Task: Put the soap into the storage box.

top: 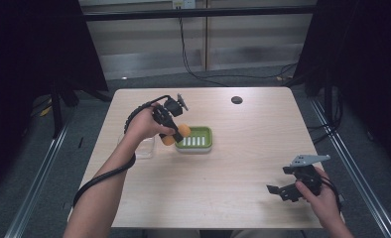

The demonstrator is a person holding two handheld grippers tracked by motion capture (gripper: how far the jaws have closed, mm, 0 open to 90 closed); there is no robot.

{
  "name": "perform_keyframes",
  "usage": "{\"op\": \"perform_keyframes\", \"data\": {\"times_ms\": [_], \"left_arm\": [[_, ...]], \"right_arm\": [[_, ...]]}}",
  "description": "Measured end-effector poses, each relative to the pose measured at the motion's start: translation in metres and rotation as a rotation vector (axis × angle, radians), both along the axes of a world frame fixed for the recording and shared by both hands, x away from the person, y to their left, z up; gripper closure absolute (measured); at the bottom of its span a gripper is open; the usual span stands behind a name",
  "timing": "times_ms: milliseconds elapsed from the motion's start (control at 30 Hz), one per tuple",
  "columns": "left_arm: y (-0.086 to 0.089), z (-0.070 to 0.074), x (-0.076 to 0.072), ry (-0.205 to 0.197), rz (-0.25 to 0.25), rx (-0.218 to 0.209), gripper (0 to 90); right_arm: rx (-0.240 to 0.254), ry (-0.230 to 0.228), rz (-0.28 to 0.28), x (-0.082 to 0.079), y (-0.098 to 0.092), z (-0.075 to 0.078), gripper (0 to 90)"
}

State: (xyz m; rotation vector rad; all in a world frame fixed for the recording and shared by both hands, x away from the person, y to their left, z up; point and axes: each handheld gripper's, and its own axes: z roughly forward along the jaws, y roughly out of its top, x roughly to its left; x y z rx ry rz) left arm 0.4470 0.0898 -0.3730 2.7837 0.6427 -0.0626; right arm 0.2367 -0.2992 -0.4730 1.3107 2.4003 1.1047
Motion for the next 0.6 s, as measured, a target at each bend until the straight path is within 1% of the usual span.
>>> {"op": "perform_keyframes", "data": {"times_ms": [33, 67, 100, 133, 167, 200, 267, 300, 333, 433, 500, 533, 567, 600], "left_arm": [[0.0, 0.0009, 0.0011, 0.009, -0.002, 0.002, 49.8], [-0.0005, 0.0002, 0.0005, 0.0, 0.014, -0.001, 49.8], [0.0, 0.0009, 0.0025, -0.006, -0.002, 0.004, 49.8], [0.0, 0.0012, 0.0025, -0.005, 0.008, 0.003, 49.8], [0.0001, 0.0018, 0.0035, 0.001, 0.004, 0.007, 49.8], [-0.0003, 0.0013, 0.0034, -0.006, 0.019, -0.001, 49.8], [-0.0003, 0.0023, 0.0051, -0.009, 0.013, 0.004, 49.8], [-0.0014, 0.0017, 0.0043, -0.017, 0.024, -0.003, 49.8], [-0.0016, 0.0031, 0.0056, -0.012, 0.006, 0.01, 49.8], [-0.0041, 0.0032, 0.0053, -0.021, 0.014, -0.001, 49.8], [-0.0049, 0.0036, 0.0077, -0.022, -0.014, 0.014, 49.8], [-0.0062, 0.0023, 0.0069, -0.024, 0.005, 0.002, 49.8], [-0.0065, 0.0028, 0.008, -0.01, -0.005, 0.014, 49.8], [-0.0067, 0.0023, 0.0084, -0.017, -0.012, 0.02, 49.8]], "right_arm": [[0.001, -0.001, 0.001, 0.0001, 0.0, -0.0001, 1.3], [-0.001, -0.001, 0.001, 0.0002, 0.0, -0.0002, 1.3], [-0.001, -0.001, 0.001, 0.0003, 0.0001, -0.0003, 1.3], [-0.001, -0.001, 0.001, 0.0003, 0.0002, -0.0003, 1.3], [-0.001, 0.0, 0.002, 0.0002, 0.0004, -0.0002, 1.3], [-0.001, -0.003, 0.005, 0.0003, 0.0005, -0.0002, 1.3], [0.001, -0.002, 0.006, 0.0003, 0.0006, -0.0003, 1.3], [0.0, 0.0, 0.005, 0.0004, 0.0007, -0.0004, 1.3], [-0.001, 0.0, 0.005, 0.0004, 0.0008, -0.0005, 1.3], [-0.001, 0.0, 0.005, 0.0004, 0.0009, -0.0005, 1.3], [-0.001, 0.0, 0.007, 0.0005, 0.0009, -0.0005, 1.3], [-0.002, 0.0, 0.008, 0.0006, 0.0009, -0.0006, 1.3], [0.0, 0.001, 0.007, 0.0005, 0.0012, -0.0006, 1.3], [0.0, 0.0, 0.006, 0.0004, 0.0013, -0.0006, 1.3]]}}
